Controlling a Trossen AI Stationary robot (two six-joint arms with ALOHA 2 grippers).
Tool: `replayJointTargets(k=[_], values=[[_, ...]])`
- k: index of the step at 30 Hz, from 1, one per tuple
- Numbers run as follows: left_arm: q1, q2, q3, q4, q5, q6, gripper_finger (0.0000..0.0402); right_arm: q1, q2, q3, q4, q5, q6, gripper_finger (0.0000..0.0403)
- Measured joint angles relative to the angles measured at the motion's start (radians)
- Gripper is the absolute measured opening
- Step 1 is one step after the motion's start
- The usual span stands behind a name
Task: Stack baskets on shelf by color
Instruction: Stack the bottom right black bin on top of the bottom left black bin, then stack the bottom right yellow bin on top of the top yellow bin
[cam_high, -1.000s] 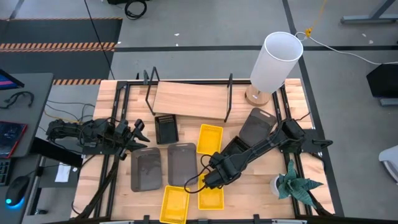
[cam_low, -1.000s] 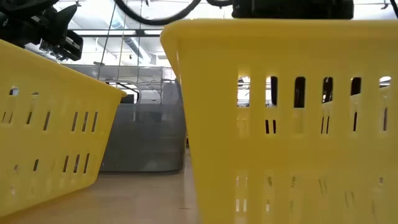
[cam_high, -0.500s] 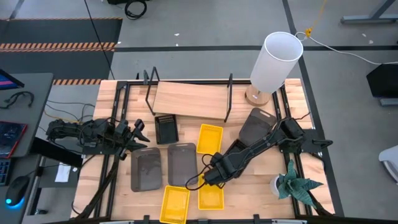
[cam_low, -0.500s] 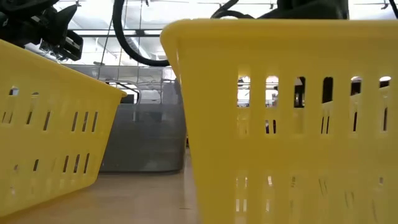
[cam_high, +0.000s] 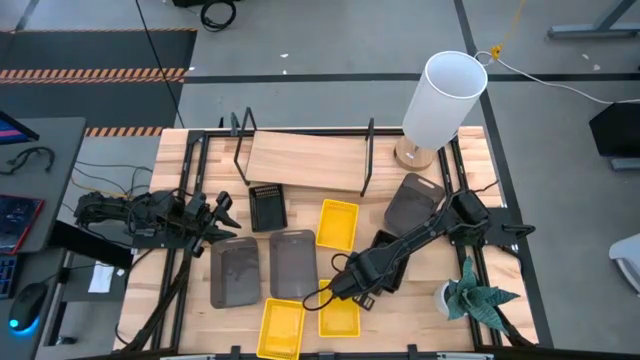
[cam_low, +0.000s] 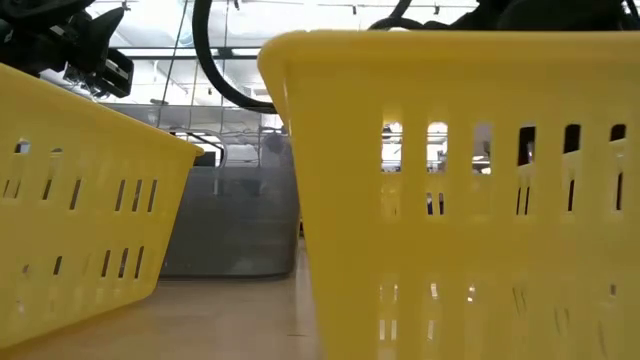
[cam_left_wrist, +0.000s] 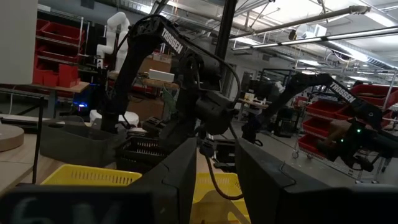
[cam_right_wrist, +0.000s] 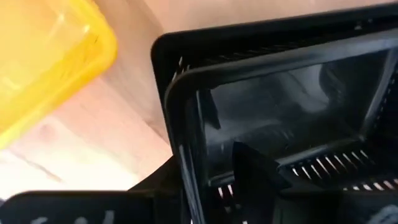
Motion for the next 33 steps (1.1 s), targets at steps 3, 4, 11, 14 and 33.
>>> replayJointTargets(k=[3,4,11,14,33], values=[[0.0,0.0,0.0,0.0,0.0,0.0,0.0117,0.001,0.0,0.03,-0.013,-0.005,-0.014,0.012],[0.0,0.0,0.0,0.0,0.0,0.0,0.0117,0.001,0.0,0.045,-0.027,-0.002,-0.018,0.0123],[0.0,0.0,0.0,0.0,0.0,0.0,0.0117,0.003,0.0,0.124,-0.085,0.028,-0.029,0.0149],[0.0,0.0,0.0,0.0,0.0,0.0,0.0117,0.003,0.0,0.157,-0.098,0.024,-0.035,0.0159],[0.0,0.0,0.0,0.0,0.0,0.0,0.0117,0.096,0.016,0.193,0.561,0.19,-0.47,0.0162]])
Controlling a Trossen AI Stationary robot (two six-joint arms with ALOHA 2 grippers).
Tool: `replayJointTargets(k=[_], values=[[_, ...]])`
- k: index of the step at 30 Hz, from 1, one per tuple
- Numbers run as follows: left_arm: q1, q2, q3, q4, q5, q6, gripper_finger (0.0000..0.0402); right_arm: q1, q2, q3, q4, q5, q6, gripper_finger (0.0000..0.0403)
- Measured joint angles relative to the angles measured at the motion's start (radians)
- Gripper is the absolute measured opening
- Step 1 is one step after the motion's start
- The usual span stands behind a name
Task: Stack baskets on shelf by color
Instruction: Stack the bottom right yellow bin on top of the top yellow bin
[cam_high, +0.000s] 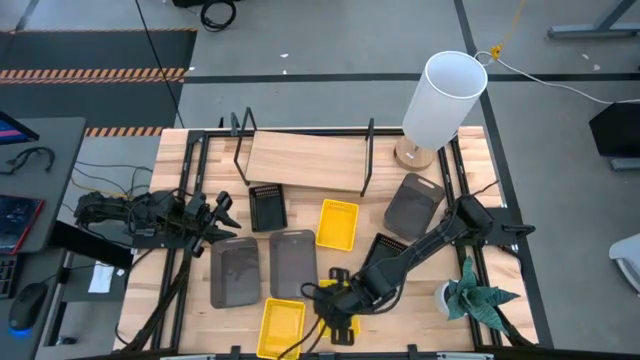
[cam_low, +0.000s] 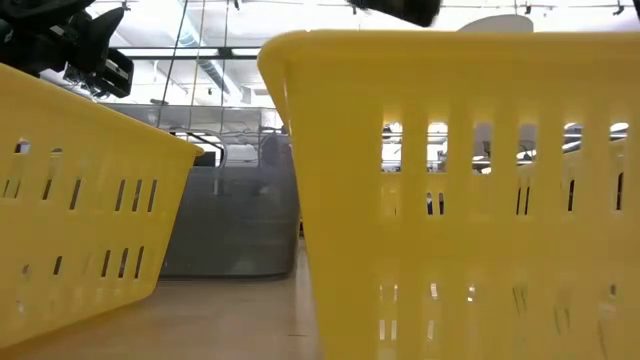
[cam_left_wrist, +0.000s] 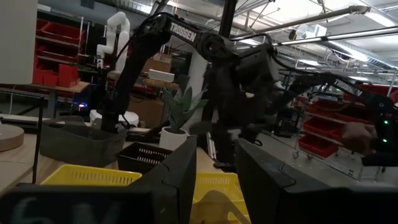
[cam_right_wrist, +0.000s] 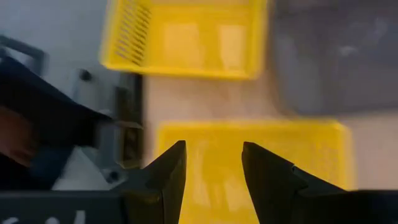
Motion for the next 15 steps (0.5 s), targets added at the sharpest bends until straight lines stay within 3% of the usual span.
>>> replayJointTargets(k=[15], values=[[0.0,0.013,0.0,-0.002,-0.003,0.0,0.0117,0.142,0.115,0.033,0.038,0.073,0.145,0.0161]])
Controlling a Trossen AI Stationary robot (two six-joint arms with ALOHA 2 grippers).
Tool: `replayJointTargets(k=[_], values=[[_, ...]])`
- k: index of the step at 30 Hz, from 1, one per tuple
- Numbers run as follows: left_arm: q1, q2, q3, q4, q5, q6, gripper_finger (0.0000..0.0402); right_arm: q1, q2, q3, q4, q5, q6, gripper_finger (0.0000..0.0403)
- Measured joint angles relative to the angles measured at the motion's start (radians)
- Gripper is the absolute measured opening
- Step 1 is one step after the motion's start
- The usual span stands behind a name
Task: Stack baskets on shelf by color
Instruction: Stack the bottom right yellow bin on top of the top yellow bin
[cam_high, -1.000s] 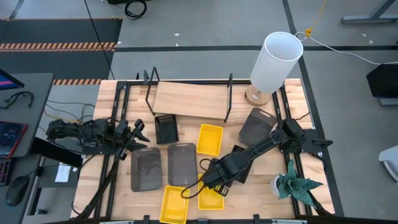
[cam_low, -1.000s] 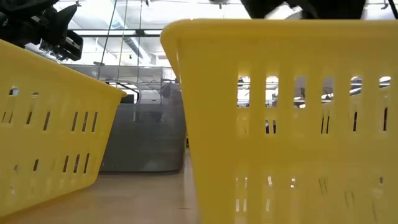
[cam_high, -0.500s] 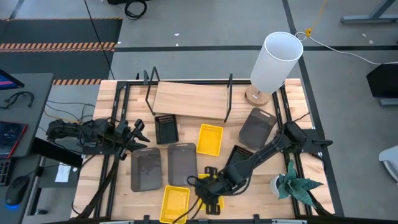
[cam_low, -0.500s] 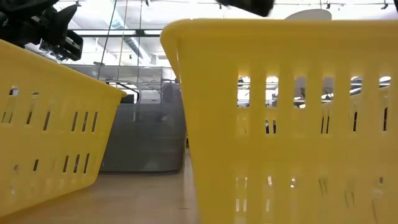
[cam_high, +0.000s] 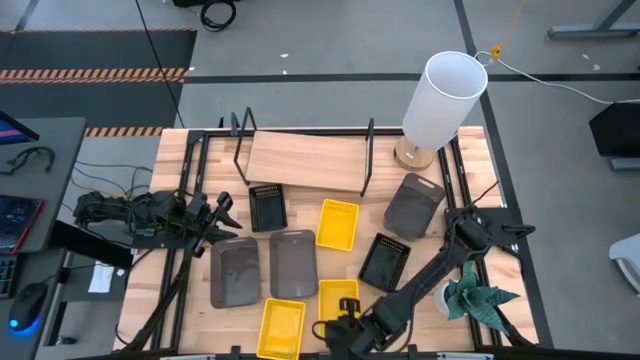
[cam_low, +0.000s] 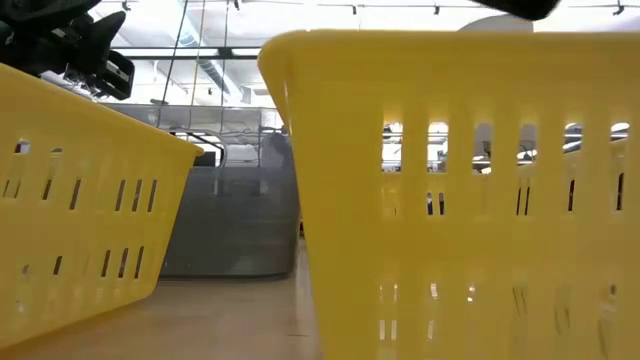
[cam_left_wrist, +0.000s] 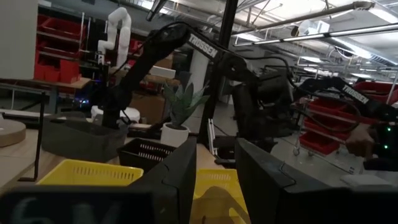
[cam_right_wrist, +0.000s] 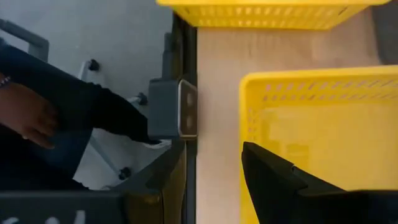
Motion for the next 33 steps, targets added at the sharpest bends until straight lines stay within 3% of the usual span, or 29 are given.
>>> replayJointTargets(k=[10,26,33], values=[[0.001,0.0,0.0,0.002,0.0,0.0,0.0117,0.032,0.013,0.006,-0.013,0.195,-0.043,0.0161],[0.001,0.002,0.0,0.001,0.0,0.0,0.0117,0.016,0.098,-0.001,-0.079,0.141,-0.011,0.0159],[0.001,0.002,0.0,0.002,0.0,0.0,0.0117,0.006,0.099,-0.001,-0.093,0.078,-0.001,0.0112]])
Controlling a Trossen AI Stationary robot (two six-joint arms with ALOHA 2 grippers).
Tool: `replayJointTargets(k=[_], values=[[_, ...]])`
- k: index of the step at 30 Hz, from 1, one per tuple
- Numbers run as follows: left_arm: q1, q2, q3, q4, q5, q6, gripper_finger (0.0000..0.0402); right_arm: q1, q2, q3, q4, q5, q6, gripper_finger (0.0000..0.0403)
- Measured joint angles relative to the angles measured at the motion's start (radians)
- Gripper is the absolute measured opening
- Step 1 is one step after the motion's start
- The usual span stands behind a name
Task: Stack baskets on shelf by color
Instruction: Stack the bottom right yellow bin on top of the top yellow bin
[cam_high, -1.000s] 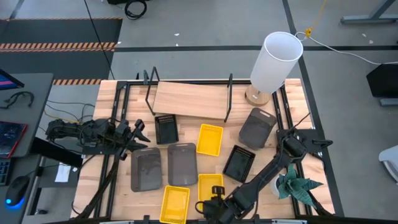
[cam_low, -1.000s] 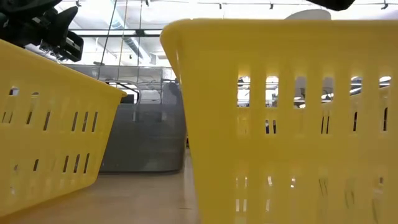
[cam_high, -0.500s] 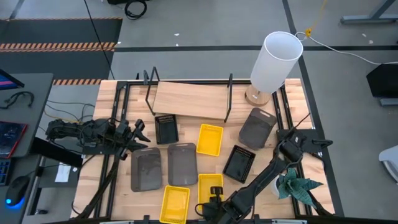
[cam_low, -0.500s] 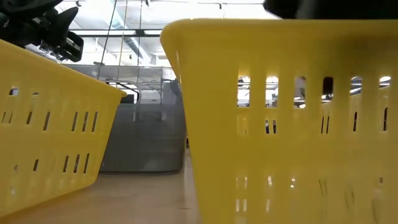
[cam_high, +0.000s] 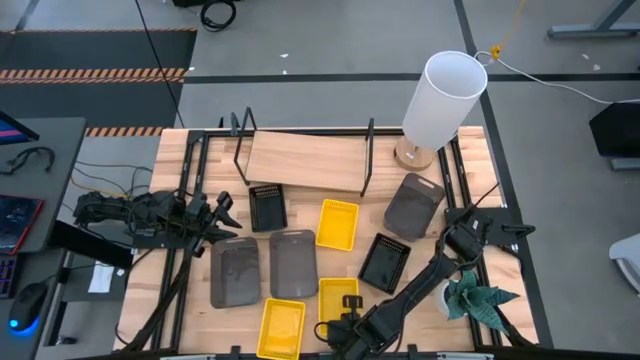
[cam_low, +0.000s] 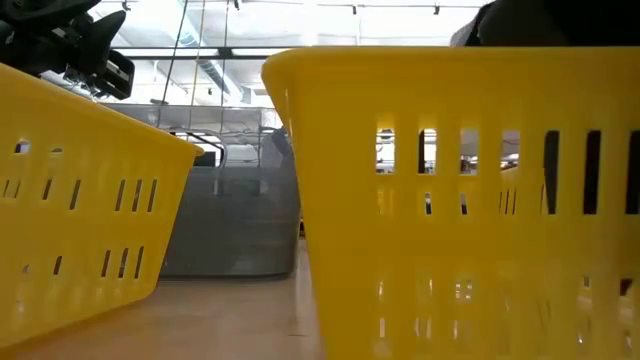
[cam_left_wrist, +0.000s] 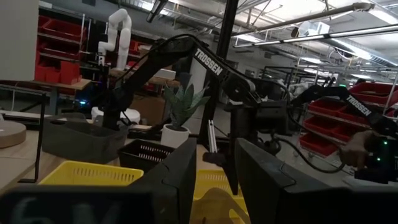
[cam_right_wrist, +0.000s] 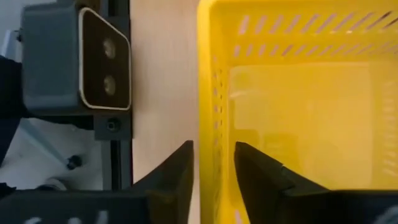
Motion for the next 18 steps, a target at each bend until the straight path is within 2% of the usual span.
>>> replayJointTargets(k=[8,13,18], values=[[0.0,0.0,0.0,0.0,0.0,0.0,0.0117,-0.019,0.0,0.001,-0.02,-0.052,0.003,0.0012],[0.0,0.0,0.0,0.0,0.0,0.0,0.0117,-0.022,0.0,0.046,-0.1,-0.072,-0.005,0.001],[0.0,-0.001,0.0,0.0,0.0,0.0,0.0117,-0.023,0.0,0.182,-0.288,-0.07,-0.001,0.0005]])
